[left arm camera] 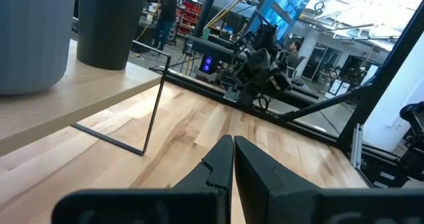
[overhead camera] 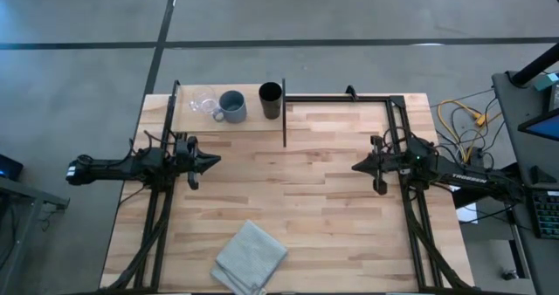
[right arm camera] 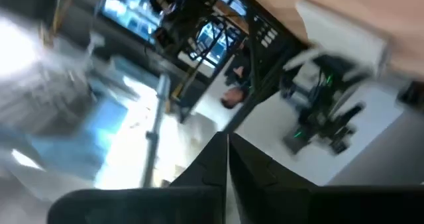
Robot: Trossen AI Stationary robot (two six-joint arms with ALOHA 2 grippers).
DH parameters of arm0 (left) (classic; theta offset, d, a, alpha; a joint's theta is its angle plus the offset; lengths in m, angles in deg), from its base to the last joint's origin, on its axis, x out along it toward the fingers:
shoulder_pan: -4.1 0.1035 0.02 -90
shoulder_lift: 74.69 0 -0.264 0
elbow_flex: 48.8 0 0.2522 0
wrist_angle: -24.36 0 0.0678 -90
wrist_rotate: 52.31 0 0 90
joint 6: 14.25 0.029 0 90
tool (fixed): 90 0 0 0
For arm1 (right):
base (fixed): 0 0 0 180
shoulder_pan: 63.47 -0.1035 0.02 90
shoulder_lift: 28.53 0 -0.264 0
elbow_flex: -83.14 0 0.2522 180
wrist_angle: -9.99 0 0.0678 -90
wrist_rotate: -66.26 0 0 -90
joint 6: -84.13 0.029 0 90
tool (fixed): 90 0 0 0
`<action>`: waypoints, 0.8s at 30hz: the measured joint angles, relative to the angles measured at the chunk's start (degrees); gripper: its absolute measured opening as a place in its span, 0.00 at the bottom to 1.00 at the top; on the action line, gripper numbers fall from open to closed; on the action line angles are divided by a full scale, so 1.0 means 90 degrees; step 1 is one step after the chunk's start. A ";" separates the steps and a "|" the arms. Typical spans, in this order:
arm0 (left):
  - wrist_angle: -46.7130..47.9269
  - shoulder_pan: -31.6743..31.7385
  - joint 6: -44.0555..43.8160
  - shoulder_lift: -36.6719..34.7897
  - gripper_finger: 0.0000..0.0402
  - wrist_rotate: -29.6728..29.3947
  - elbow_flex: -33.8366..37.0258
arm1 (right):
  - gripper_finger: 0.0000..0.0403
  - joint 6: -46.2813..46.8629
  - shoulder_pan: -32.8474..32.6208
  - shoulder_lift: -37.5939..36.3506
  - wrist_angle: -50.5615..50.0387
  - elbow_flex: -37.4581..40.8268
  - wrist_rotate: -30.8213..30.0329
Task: Stack small to large cups/mugs on shelf
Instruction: Return to Home Position
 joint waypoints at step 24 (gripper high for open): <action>-0.0008 -0.0002 0.0000 -0.0003 0.00 0.0000 0.0000 | 0.02 -0.7714 -0.0097 -0.0498 0.0057 -0.0002 -0.3564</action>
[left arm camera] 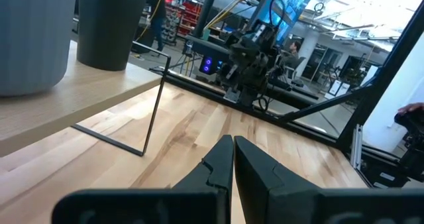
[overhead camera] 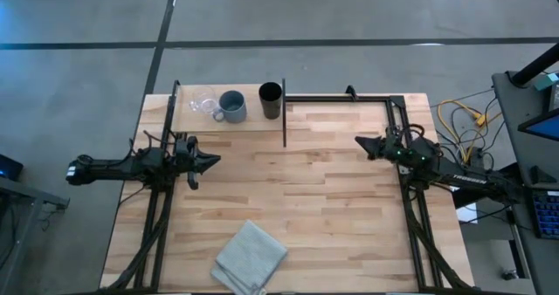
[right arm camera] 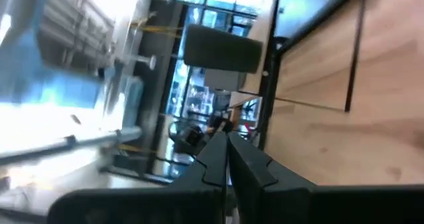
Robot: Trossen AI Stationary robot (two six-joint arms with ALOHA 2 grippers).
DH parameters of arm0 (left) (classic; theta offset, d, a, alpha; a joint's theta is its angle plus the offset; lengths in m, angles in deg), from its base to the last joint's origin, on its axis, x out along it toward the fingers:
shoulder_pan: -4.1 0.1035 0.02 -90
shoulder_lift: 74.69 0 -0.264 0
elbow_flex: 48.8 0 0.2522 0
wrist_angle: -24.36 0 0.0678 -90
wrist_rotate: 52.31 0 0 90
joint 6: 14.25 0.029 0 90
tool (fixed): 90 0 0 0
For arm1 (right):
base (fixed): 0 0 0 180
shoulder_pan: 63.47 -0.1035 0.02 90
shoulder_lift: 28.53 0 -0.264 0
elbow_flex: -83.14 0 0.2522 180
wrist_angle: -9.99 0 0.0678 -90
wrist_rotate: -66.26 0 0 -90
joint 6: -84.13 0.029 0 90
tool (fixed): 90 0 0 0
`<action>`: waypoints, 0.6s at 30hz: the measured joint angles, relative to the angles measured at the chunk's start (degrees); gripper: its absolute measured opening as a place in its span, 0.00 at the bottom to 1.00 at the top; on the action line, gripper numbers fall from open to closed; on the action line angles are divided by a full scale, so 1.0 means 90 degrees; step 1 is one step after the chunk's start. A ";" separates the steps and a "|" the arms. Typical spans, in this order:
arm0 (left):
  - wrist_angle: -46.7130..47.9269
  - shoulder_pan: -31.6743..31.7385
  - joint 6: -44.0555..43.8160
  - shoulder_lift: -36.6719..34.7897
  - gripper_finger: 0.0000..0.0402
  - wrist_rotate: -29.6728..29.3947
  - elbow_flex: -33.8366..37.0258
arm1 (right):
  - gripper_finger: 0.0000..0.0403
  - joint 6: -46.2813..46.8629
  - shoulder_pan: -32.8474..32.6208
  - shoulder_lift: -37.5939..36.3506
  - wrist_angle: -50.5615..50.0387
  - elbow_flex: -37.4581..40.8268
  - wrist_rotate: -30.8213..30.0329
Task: Stack small to large cups/mugs on shelf
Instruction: Return to Home Position
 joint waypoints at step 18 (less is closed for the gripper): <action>0.0005 0.0000 -0.0001 0.0011 0.00 -0.0004 0.0007 | 0.02 -0.6594 -0.0248 -0.0726 -0.1080 0.0007 0.1002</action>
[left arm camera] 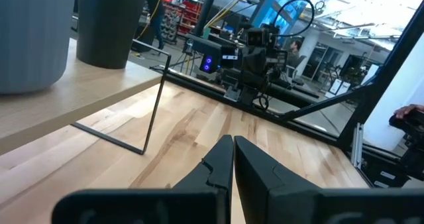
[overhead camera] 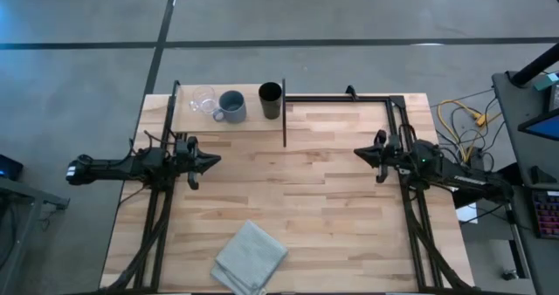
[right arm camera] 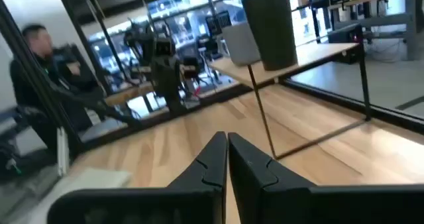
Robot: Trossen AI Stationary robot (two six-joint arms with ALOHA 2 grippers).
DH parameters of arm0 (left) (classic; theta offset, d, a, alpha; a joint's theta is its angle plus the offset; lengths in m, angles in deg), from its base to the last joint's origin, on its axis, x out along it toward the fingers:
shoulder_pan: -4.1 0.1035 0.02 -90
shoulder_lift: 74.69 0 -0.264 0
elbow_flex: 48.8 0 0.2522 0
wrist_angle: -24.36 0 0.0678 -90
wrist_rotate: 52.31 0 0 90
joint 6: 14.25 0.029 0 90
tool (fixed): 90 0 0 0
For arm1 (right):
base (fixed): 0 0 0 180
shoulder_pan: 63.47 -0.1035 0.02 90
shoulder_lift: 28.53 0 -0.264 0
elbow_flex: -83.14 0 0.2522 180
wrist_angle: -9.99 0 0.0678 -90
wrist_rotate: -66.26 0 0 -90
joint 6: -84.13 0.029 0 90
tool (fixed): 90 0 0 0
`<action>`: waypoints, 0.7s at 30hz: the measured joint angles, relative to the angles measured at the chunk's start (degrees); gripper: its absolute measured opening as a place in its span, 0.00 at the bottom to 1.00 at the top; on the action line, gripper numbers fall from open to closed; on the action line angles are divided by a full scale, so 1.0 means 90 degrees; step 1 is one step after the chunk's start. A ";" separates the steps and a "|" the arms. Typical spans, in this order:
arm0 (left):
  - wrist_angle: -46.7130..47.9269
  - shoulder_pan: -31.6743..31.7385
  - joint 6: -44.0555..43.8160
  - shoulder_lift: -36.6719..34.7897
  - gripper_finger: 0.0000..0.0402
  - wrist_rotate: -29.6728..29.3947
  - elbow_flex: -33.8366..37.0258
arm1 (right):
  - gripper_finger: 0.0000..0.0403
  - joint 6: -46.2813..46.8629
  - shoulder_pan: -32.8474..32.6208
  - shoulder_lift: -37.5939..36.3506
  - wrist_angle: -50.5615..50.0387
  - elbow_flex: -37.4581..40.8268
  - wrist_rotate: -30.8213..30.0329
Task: Stack small to large cups/mugs on shelf
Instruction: Return to Home Position
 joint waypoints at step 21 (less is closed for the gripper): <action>-0.0005 0.0002 0.0001 -0.0007 0.00 0.0004 0.0000 | 0.02 -0.0419 -0.0001 0.0012 -0.0103 -0.0002 -0.0092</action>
